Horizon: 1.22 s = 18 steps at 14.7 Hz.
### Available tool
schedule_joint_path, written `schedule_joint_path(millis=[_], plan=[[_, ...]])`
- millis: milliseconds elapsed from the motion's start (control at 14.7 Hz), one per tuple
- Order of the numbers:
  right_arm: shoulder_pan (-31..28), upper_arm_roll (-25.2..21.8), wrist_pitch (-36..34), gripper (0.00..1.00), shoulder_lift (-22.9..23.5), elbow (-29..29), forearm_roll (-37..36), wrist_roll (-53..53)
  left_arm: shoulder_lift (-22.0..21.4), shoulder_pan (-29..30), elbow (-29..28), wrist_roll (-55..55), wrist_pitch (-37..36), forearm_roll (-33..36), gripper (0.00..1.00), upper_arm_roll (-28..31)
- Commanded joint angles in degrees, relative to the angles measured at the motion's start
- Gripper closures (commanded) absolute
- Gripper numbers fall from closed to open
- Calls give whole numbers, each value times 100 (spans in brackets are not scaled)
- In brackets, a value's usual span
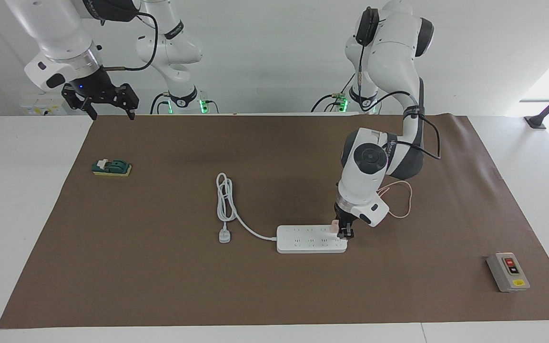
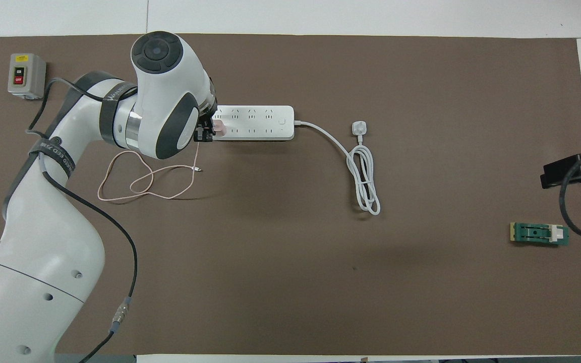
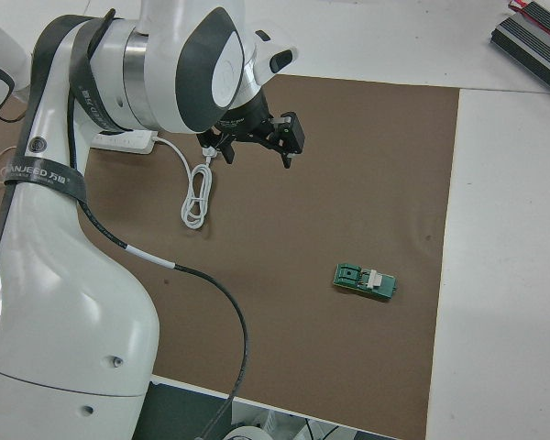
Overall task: Plug charger into power strip
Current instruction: 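Push the charger prongs into the power strip socket with the left gripper, then open the left gripper and lift it off the plugged charger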
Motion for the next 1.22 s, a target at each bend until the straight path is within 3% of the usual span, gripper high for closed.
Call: schedule_joint_path(millis=[0,272,408,1155], plan=[[-91,44,-9,0,-134,-140,-22,-169,-478,144,-155,84,-167,73,0,42],[-99,53,-9,0,-134,-140,-22,-169,-750,381,-129,828,-500,73,0,16],[-99,44,-9,0,-134,-140,-22,-169,-961,426,-137,1715,-764,64,0,68],[-99,44,-9,0,-134,-140,-22,-169,-1901,2050,-409,6979,-1846,38,1,59]])
